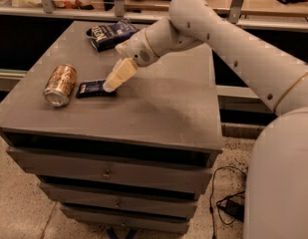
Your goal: Move rxbar blueberry near orange can
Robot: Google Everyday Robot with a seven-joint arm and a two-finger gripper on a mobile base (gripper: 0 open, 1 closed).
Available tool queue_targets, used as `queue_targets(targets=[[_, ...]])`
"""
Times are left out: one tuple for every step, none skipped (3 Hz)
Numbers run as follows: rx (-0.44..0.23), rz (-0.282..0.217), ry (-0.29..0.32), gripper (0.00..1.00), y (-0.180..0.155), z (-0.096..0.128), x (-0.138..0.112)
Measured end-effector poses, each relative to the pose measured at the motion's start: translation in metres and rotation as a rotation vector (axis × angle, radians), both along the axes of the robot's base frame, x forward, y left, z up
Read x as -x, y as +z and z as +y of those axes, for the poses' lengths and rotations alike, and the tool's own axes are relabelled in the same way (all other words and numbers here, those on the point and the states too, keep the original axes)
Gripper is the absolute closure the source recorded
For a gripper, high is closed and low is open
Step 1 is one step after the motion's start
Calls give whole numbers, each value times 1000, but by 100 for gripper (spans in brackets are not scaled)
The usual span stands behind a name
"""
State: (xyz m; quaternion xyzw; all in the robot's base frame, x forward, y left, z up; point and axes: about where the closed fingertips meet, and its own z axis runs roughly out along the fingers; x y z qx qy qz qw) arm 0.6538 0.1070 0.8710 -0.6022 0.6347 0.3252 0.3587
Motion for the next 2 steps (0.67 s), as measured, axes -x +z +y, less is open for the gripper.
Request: queue_targets(targets=[[5,-59,-98,0,18,-35,-15],[4,-62,-104,0,19,-37,-16]])
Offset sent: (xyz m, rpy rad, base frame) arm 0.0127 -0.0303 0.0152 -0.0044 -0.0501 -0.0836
